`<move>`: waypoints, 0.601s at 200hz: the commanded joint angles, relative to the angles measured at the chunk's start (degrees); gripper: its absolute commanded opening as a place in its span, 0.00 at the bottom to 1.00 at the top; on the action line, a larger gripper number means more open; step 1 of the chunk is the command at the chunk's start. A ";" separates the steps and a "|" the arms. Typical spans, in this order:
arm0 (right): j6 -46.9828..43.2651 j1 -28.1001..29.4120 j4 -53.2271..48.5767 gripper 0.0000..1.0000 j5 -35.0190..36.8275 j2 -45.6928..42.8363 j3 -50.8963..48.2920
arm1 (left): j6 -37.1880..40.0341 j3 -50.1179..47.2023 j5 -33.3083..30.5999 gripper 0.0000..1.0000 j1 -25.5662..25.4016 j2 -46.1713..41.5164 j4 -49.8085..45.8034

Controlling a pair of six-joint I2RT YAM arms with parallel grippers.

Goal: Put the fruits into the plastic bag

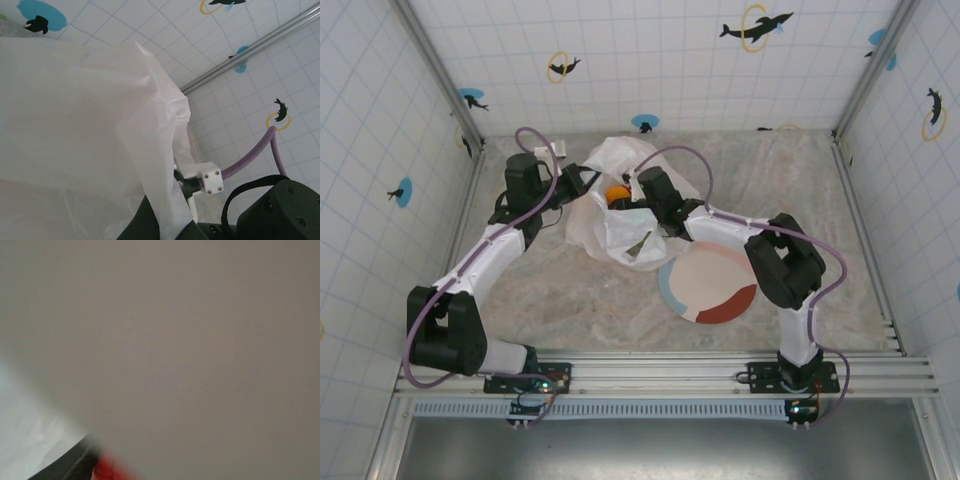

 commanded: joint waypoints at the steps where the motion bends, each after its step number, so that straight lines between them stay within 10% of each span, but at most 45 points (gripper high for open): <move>1: 0.89 0.72 1.54 0.51 -0.44 2.19 3.47 | -1.07 -0.58 1.09 0.00 0.21 -1.15 2.29; 120: -2.60 0.31 -4.60 0.74 0.12 -0.61 4.96 | -0.72 -0.45 -0.08 0.00 0.56 -0.10 1.13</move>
